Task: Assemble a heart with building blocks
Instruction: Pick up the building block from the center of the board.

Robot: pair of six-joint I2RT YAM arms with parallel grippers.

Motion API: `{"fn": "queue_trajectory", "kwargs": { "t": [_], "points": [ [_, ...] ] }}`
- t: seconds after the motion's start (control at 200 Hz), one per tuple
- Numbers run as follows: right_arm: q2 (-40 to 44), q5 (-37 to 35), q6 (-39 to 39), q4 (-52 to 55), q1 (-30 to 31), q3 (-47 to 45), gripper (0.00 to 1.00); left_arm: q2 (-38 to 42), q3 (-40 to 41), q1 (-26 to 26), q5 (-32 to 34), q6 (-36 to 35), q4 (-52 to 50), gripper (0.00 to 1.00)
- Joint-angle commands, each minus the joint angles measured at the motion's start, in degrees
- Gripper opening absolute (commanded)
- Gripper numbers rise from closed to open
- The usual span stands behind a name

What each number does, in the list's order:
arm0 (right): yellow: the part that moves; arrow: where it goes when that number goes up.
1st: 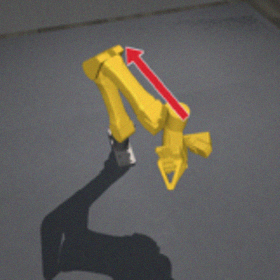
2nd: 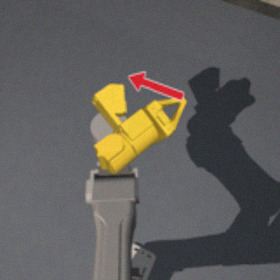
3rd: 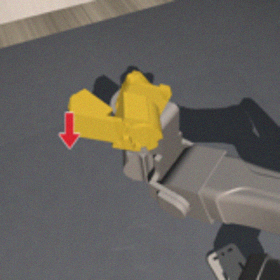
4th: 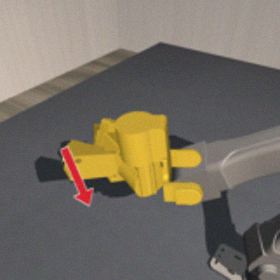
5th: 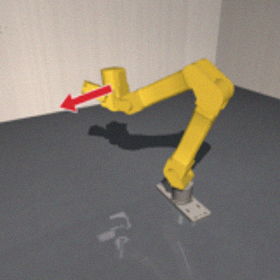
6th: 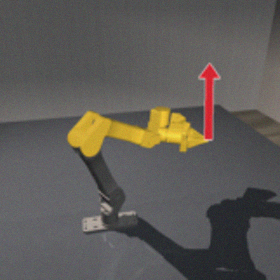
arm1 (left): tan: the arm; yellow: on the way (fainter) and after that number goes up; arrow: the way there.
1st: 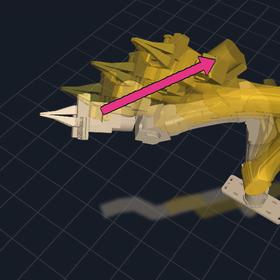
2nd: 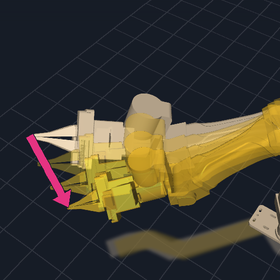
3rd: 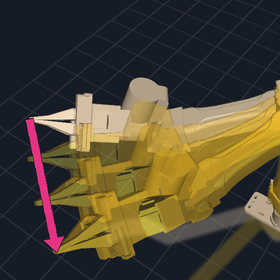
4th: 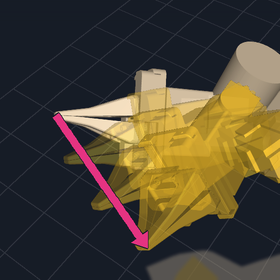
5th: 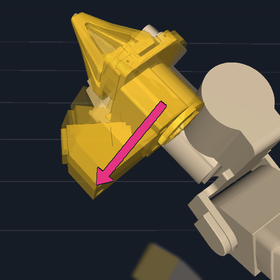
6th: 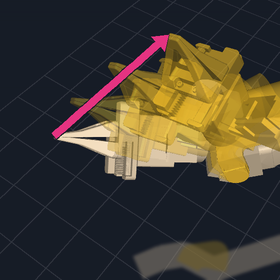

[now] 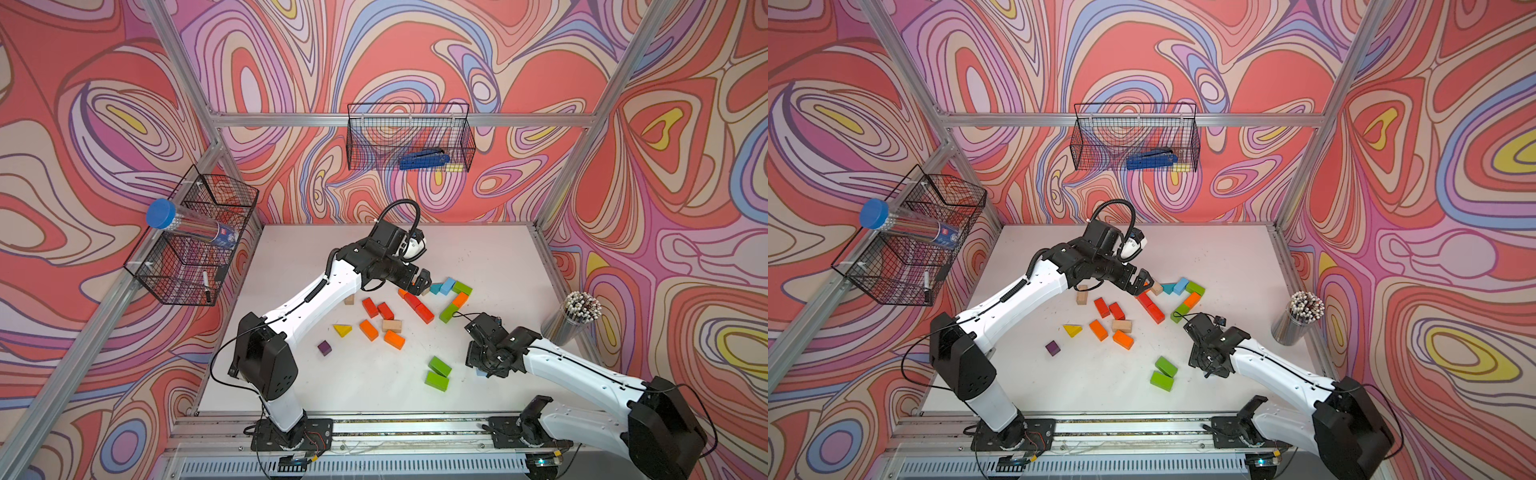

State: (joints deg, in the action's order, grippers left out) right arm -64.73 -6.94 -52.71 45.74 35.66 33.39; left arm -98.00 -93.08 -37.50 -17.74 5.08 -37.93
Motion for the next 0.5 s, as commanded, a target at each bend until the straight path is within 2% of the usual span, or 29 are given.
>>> {"fn": "queue_trajectory", "kwargs": {
  "t": [0.0,0.22,0.431,0.496],
  "points": [
    [1.61,0.11,0.77,0.05,-0.15,-1.01,0.57,0.96,0.5,0.23,0.3,-0.97,-1.0,1.0],
    [0.75,-0.33,1.02,0.53,-0.15,-1.13,0.49,1.05,0.59,0.27,0.16,-0.69,-0.87,1.0],
    [0.78,-0.3,1.51,1.36,-0.15,-1.17,0.5,1.23,0.64,0.23,0.57,-0.56,-0.84,1.0],
    [0.03,-0.7,1.2,1.9,-0.14,-0.99,0.48,1.23,0.69,0.27,0.56,-0.53,-0.9,1.0]
  ]
}}
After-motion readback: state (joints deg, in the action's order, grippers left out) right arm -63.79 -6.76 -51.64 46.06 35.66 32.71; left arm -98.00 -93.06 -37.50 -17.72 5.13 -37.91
